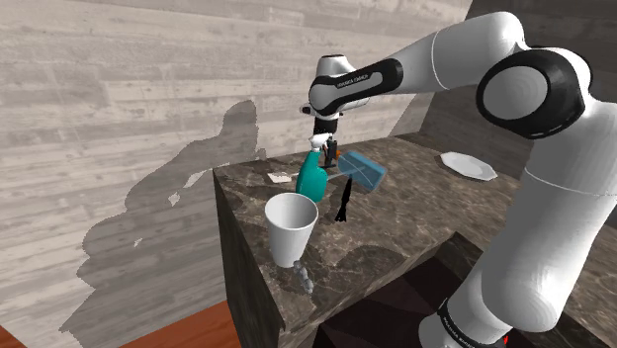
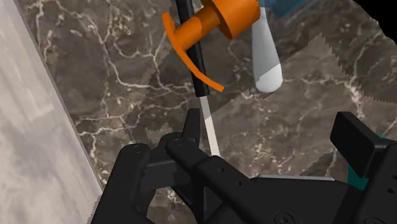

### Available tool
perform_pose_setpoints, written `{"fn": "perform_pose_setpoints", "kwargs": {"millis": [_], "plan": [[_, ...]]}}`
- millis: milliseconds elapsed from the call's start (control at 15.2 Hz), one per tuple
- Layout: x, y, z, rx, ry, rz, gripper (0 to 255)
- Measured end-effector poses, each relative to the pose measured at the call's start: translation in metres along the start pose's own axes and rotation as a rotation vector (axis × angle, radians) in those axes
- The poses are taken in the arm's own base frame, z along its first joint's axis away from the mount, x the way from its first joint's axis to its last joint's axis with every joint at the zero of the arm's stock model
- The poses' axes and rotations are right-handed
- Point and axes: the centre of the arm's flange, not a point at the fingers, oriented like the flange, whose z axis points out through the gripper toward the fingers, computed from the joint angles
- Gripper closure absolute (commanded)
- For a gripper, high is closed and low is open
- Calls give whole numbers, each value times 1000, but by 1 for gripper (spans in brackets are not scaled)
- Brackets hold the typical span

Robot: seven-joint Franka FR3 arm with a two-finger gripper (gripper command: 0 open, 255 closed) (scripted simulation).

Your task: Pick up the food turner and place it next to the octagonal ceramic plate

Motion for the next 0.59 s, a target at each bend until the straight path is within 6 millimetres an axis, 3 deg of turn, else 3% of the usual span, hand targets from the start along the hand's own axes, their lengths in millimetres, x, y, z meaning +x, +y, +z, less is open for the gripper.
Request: {"fn": "perform_pose_setpoints", "kwargs": {"millis": [264, 594], "plan": [[38, 27, 17, -22, 6, -151, 0], [44, 33, 42, -27, 8, -183, 0]]}}
